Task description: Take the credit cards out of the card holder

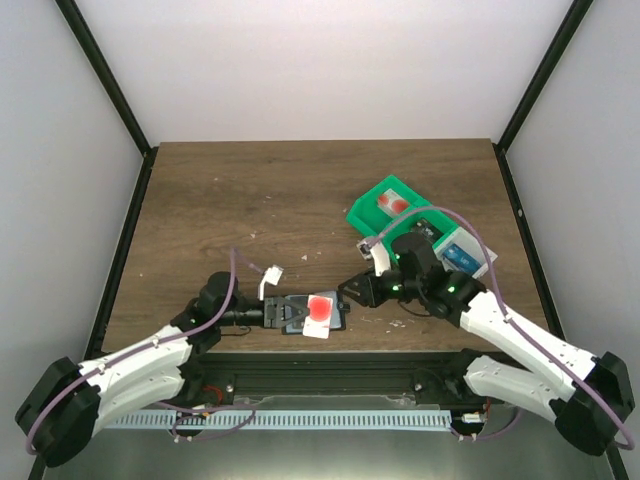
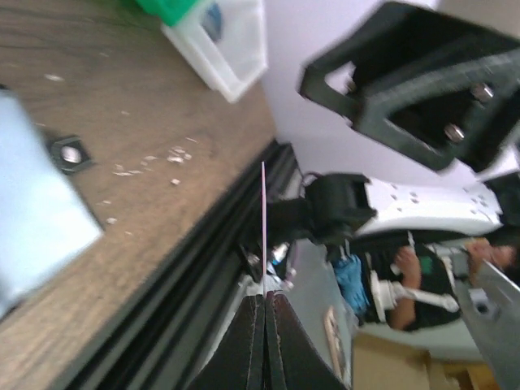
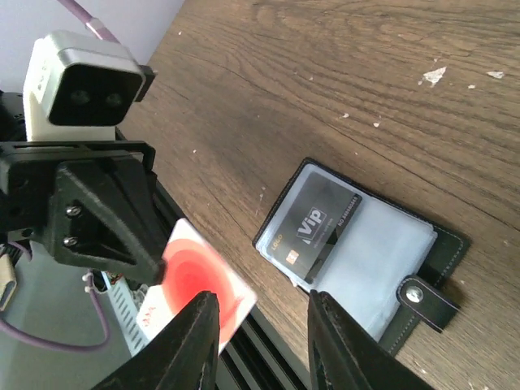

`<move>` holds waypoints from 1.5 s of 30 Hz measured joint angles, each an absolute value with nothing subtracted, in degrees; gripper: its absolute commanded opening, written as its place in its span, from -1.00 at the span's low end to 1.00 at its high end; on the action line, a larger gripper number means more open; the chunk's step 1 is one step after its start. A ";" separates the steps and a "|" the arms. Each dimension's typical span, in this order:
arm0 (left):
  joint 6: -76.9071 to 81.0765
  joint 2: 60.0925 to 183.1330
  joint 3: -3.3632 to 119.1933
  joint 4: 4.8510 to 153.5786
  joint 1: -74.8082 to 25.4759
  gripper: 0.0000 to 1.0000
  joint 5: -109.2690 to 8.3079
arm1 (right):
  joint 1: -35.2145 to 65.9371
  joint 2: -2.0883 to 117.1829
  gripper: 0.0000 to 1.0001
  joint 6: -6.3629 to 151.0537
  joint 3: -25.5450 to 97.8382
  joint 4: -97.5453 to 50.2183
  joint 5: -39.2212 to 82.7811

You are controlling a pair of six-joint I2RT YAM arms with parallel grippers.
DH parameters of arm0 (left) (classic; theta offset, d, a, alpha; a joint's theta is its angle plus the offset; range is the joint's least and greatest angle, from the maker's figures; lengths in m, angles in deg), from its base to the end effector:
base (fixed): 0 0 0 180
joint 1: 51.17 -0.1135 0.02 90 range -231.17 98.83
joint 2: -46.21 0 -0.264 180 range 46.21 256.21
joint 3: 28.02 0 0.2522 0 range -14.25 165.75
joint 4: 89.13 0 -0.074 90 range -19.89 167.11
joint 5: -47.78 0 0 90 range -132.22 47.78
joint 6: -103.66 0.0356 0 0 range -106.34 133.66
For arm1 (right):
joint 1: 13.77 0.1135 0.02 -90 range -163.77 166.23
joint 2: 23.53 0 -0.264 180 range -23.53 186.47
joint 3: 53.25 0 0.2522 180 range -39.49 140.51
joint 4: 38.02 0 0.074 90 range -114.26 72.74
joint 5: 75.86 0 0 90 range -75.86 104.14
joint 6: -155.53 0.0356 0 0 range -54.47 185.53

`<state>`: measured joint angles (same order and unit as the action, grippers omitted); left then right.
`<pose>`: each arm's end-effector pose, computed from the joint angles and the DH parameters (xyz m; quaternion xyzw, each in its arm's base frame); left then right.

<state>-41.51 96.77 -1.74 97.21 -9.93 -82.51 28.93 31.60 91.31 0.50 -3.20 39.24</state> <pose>0.1190 -0.1349 0.1825 0.1090 0.7782 -0.5973 0.1604 0.1418 0.1514 0.2613 -0.2253 0.8466 0.4087 0.2561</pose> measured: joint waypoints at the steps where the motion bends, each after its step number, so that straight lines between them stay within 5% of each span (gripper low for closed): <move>1: -41.60 96.99 -1.74 98.41 -9.93 -1.00 -84.13 | 27.73 31.38 -0.35 90.41 0.96 -1.93 40.66; 17: -41.36 102.37 -3.16 108.01 -6.74 -1.00 -95.50 | 23.99 38.55 -0.47 85.21 3.06 0.30 67.52; 31: -41.12 104.77 -3.25 113.14 -5.78 -1.00 -97.86 | 27.84 41.63 -0.50 84.47 3.06 -0.31 69.86; 35: -40.92 104.75 -3.25 113.80 -5.74 -1.00 -98.03 | 28.69 42.14 -0.70 84.32 3.06 -0.25 69.60; 45: -39.59 103.53 -3.25 113.49 -5.69 -1.00 -98.01 | 29.59 42.70 -0.78 84.16 3.10 0.21 69.89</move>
<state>-39.59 103.53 -3.25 113.49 -5.69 -98.01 29.59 42.70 84.16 3.10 0.21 69.89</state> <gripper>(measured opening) 0.012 0.133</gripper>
